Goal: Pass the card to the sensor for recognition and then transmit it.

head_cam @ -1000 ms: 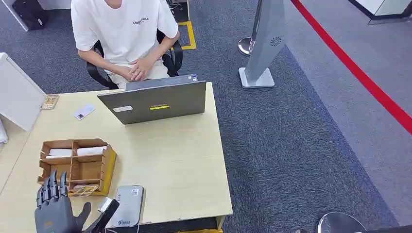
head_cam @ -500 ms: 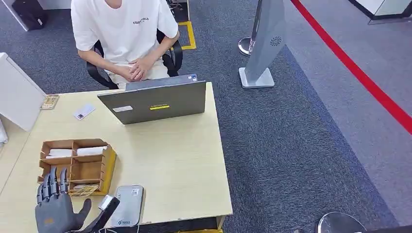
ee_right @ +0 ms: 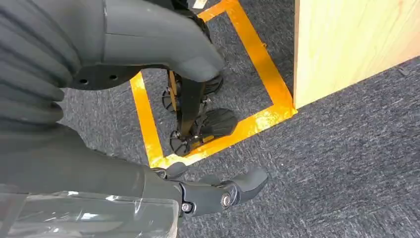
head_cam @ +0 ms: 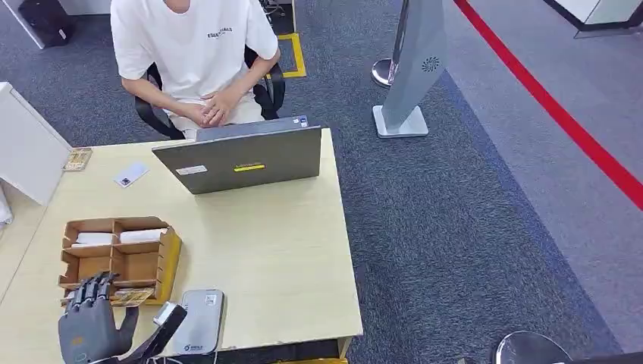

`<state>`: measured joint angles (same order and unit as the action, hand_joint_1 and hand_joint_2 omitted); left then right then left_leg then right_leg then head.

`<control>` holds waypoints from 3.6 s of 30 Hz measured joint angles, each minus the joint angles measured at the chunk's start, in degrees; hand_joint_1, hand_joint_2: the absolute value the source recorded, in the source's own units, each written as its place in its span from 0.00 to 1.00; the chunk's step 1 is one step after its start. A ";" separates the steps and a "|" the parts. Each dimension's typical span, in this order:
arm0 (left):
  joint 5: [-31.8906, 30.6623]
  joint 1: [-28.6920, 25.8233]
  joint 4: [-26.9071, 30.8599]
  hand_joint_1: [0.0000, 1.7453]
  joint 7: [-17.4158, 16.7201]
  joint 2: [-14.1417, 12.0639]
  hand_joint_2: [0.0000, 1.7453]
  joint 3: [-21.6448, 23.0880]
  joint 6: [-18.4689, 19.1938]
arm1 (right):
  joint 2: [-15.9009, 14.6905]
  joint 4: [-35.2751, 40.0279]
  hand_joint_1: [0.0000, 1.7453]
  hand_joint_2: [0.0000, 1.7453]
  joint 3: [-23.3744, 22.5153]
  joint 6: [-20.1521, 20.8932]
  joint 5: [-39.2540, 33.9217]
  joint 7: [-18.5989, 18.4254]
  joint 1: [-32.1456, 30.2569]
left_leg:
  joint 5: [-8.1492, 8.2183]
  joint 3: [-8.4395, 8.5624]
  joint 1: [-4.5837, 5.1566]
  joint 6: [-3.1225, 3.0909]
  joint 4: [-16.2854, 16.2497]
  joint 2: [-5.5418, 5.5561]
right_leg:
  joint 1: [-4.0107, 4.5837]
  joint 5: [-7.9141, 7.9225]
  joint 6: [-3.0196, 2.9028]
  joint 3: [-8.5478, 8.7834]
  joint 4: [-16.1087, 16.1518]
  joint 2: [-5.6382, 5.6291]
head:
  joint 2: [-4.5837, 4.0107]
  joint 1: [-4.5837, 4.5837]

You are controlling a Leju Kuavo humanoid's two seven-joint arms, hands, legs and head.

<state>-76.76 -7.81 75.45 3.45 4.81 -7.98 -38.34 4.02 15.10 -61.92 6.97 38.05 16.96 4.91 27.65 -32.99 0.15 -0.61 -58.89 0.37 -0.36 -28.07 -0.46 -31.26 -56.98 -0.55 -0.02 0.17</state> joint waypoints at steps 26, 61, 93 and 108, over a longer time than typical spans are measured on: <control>2.01 0.93 -1.36 1.00 0.55 -0.94 0.00 0.00 5.50 | 0.00 0.00 0.00 0.00 0.00 0.24 0.09 0.00 -0.02 | 0.00 0.01 0.00 0.00 0.00 0.00 | 0.00 0.00 0.00 0.00 0.00 0.00 | 0.00 0.00; 4.50 5.57 37.31 1.00 -2.54 -20.57 0.00 23.30 27.01 | 0.00 0.09 0.00 0.00 -4.77 0.68 -0.50 1.03 -0.64 | -0.02 0.01 -0.05 0.03 -0.04 0.00 | 0.01 0.01 -0.01 -0.01 -0.02 -0.01 | 0.00 0.00; 5.48 -1.96 42.27 0.00 -3.34 -21.55 1.00 24.02 21.13 | 1.84 0.04 0.00 0.00 -5.75 -1.07 1.27 0.59 -1.06 | -0.02 0.01 -0.05 0.03 -0.03 -0.03 | 0.01 0.00 -0.01 0.01 -0.02 -0.06 | 0.00 0.00; 5.44 -6.40 42.62 0.00 -2.32 -20.20 1.00 21.05 20.33 | 1.90 0.04 0.00 0.00 -5.73 -1.31 1.57 0.46 -1.01 | -0.02 0.00 -0.05 0.03 -0.03 -0.02 | 0.01 0.00 -0.01 0.01 -0.02 -0.03 | 0.00 -0.02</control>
<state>-71.32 -14.21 118.07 1.14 -15.39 13.07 -18.01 5.92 15.15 -67.65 5.66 39.63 17.42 3.90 27.63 -32.99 0.10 -0.58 -58.92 0.35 -0.35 -28.07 -0.47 -31.24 -57.00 -0.59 -0.02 0.15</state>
